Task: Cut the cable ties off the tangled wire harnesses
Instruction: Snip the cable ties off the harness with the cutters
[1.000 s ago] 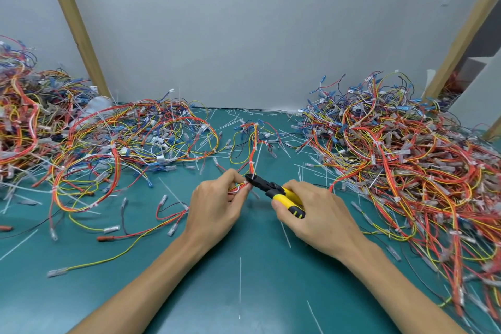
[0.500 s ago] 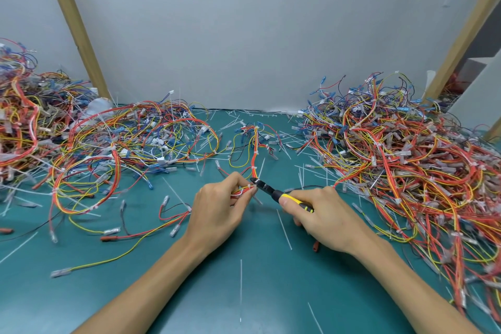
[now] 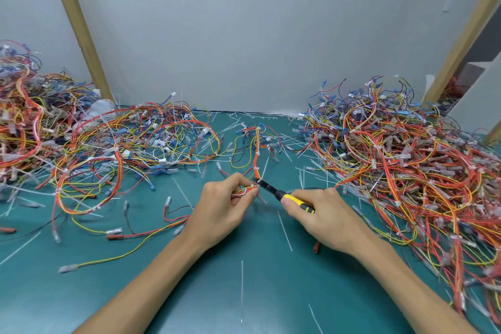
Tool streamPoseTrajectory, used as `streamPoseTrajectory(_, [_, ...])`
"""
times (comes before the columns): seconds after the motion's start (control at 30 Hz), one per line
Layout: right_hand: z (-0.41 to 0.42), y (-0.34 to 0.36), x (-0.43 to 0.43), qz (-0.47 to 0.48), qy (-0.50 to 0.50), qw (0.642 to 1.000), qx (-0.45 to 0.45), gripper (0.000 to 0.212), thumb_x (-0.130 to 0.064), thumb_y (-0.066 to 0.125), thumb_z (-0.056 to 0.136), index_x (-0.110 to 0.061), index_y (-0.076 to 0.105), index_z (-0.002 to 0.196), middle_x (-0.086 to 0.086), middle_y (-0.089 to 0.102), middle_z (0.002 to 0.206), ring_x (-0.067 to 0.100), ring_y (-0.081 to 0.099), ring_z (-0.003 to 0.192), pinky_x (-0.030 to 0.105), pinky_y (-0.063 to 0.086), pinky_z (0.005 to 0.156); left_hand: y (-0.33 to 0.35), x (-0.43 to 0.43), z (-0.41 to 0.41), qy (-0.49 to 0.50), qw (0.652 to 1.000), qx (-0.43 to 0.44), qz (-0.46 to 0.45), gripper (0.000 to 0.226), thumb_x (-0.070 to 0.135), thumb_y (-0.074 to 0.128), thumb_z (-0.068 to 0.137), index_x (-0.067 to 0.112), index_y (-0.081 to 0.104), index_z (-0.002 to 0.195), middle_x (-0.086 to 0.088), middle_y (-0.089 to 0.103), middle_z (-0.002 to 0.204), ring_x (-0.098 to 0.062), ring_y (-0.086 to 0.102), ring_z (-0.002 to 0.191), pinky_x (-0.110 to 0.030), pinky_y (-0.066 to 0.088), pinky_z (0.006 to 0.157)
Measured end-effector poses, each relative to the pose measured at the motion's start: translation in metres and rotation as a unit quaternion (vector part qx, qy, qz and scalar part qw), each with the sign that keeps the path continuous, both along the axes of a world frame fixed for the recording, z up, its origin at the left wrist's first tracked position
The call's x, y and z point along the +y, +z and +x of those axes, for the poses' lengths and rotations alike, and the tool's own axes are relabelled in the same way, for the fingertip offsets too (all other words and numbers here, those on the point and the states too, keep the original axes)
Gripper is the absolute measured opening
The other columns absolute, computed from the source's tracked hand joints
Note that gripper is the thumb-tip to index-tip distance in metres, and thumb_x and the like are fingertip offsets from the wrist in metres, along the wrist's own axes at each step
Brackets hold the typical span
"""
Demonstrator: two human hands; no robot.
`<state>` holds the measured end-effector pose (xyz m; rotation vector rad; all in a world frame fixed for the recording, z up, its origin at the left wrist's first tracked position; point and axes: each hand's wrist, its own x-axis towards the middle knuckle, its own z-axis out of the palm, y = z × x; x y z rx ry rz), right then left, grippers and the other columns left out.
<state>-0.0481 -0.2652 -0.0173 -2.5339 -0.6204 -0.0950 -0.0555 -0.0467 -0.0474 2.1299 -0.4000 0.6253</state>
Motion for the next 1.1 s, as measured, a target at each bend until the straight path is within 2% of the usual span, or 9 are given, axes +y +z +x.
streamPoseTrajectory(0.13, [-0.002,-0.001,0.000,-0.012,-0.021,0.999,-0.029,0.041,-0.064,0.042,0.088,-0.027,0.060,0.085,-0.001,0.055,0.062,0.014,0.049,0.060,0.032,0.037,0.055,-0.003,0.001,0.000,0.008,1.000,0.004,-0.017,0.013,0.019,0.068,0.090,0.016,0.063,0.079,0.014,0.044,0.050,-0.009,0.033,0.045,-0.010,0.024,0.048])
streamPoseTrajectory(0.27, [-0.002,0.000,-0.002,-0.063,-0.016,0.996,-0.068,0.039,-0.067,0.039,0.087,-0.031,0.053,0.095,-0.008,0.057,0.074,0.008,0.051,0.069,0.033,0.044,0.063,-0.008,0.000,0.001,0.010,0.999,0.017,-0.034,0.013,0.019,0.068,0.090,0.015,0.063,0.079,0.014,0.042,0.050,-0.008,0.033,0.045,-0.011,0.026,0.048])
streamPoseTrajectory(0.37, [-0.002,-0.003,-0.002,-0.060,-0.002,0.996,-0.072,0.039,-0.069,0.039,0.088,-0.032,0.049,0.097,-0.007,0.053,0.077,0.008,0.050,0.074,0.029,0.041,0.062,-0.008,0.000,0.001,0.016,0.999,0.021,-0.044,0.013,0.017,0.068,0.090,0.014,0.063,0.079,0.013,0.046,0.050,-0.007,0.035,0.045,-0.012,0.027,0.047])
streamPoseTrajectory(0.47, [-0.002,-0.008,0.000,-0.055,0.001,0.996,-0.072,0.044,-0.071,0.036,0.088,-0.029,0.049,0.094,-0.005,0.055,0.074,0.012,0.052,0.072,0.032,0.043,0.063,-0.008,0.000,0.000,0.019,0.999,0.022,-0.042,0.011,0.016,0.068,0.090,0.014,0.063,0.080,0.007,0.050,0.052,-0.007,0.038,0.047,-0.016,0.031,0.049])
streamPoseTrajectory(0.67, [0.000,-0.014,0.003,-0.050,-0.029,0.994,-0.098,0.048,-0.070,0.033,0.086,-0.025,0.051,0.085,-0.004,0.057,0.065,0.014,0.051,0.063,0.034,0.039,0.057,-0.005,-0.001,-0.002,0.017,0.999,0.019,-0.048,0.012,0.014,0.068,0.090,0.014,0.063,0.079,0.017,0.049,0.051,-0.006,0.038,0.045,-0.009,0.028,0.049])
streamPoseTrajectory(0.83, [0.000,-0.013,0.003,-0.052,-0.032,0.992,-0.107,0.050,-0.071,0.028,0.085,-0.024,0.047,0.080,-0.003,0.054,0.060,0.015,0.047,0.059,0.035,0.036,0.055,-0.001,-0.002,-0.004,0.019,0.999,0.007,-0.042,0.012,0.017,0.068,0.091,0.016,0.063,0.080,0.014,0.045,0.052,-0.008,0.033,0.046,-0.011,0.026,0.048])
streamPoseTrajectory(0.97, [0.000,-0.012,0.003,-0.046,-0.033,0.992,-0.114,0.044,-0.066,0.035,0.089,-0.025,0.048,0.082,-0.001,0.055,0.061,0.016,0.049,0.060,0.035,0.038,0.056,0.002,-0.004,-0.005,0.022,0.999,0.002,-0.047,0.011,0.016,0.068,0.091,0.017,0.063,0.081,0.018,0.047,0.051,-0.007,0.035,0.045,-0.009,0.025,0.047])
streamPoseTrajectory(1.1, [0.002,-0.012,0.004,-0.042,-0.040,0.992,-0.110,0.041,-0.062,0.041,0.091,-0.024,0.050,0.081,-0.002,0.053,0.058,0.018,0.049,0.058,0.037,0.040,0.056,0.002,-0.004,-0.005,0.030,0.998,0.002,-0.057,0.011,0.019,0.069,0.091,0.019,0.064,0.081,0.011,0.041,0.049,-0.008,0.033,0.046,-0.011,0.024,0.047])
